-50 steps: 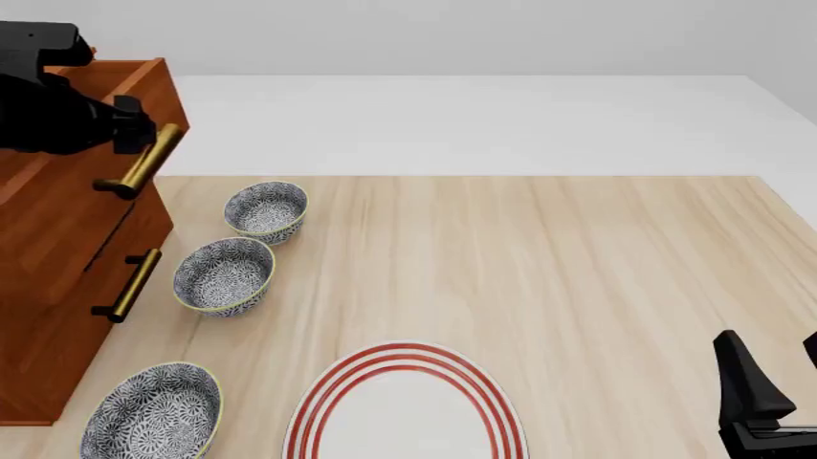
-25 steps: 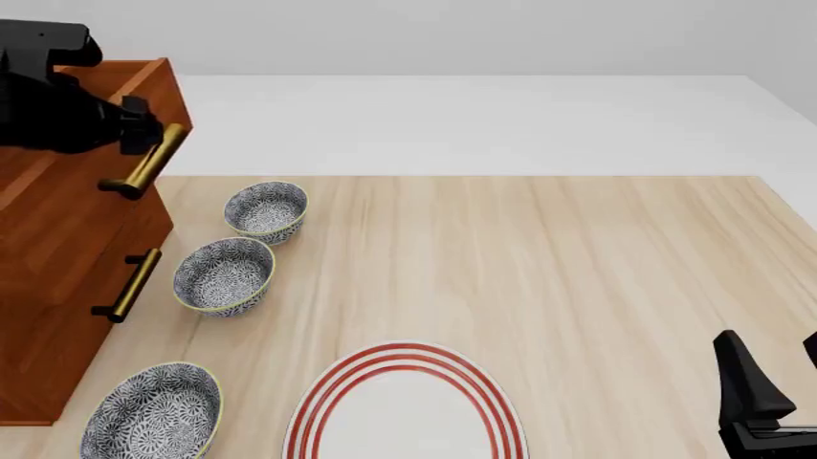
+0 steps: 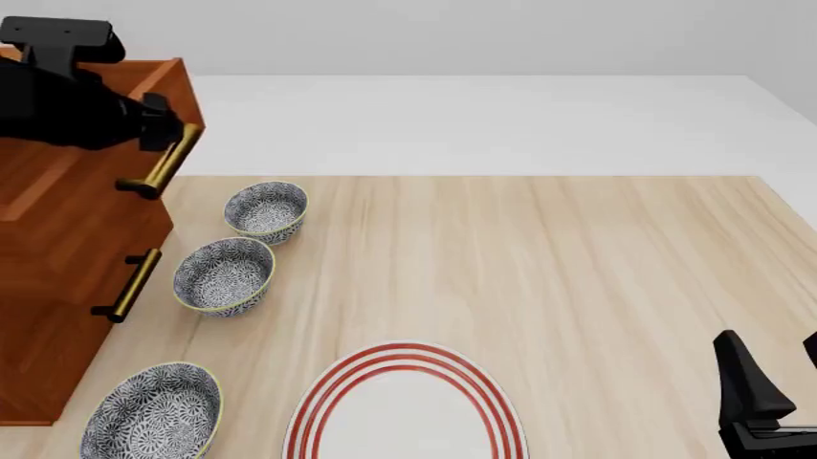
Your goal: Open the top drawer of the cabinet.
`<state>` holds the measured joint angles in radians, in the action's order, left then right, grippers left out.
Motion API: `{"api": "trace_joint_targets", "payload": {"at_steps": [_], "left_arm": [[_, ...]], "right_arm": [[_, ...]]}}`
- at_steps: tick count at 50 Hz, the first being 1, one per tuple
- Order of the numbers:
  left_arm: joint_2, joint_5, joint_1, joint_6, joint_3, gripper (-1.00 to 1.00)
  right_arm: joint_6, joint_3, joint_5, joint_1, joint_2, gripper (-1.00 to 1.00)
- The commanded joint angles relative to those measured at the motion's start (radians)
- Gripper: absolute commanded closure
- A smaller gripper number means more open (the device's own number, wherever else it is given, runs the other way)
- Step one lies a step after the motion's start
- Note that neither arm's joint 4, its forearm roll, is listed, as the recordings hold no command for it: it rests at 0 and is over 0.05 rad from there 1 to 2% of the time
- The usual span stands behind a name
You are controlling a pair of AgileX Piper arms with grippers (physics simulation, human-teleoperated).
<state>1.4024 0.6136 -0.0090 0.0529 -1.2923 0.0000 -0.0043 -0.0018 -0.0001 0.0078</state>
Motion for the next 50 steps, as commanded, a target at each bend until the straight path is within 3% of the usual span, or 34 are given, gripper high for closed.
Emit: {"api": "trace_joint_targets", "payload": {"at_steps": [1,26,50], "left_arm": [[0.091,0.021,-0.032,0.000,0.040,-1.00],[0.114,0.043,-0.052,0.028,0.022,-1.00],[0.119,0.042,-0.110,0.002,0.030,-1.00]], "right_arm": [[0.000,0.000,0.000,0.000,0.000,-1.00],[0.000,0.000,0.000,0.000,0.000,-1.00],[0.000,0.000,0.000,0.000,0.000,-1.00]]}}
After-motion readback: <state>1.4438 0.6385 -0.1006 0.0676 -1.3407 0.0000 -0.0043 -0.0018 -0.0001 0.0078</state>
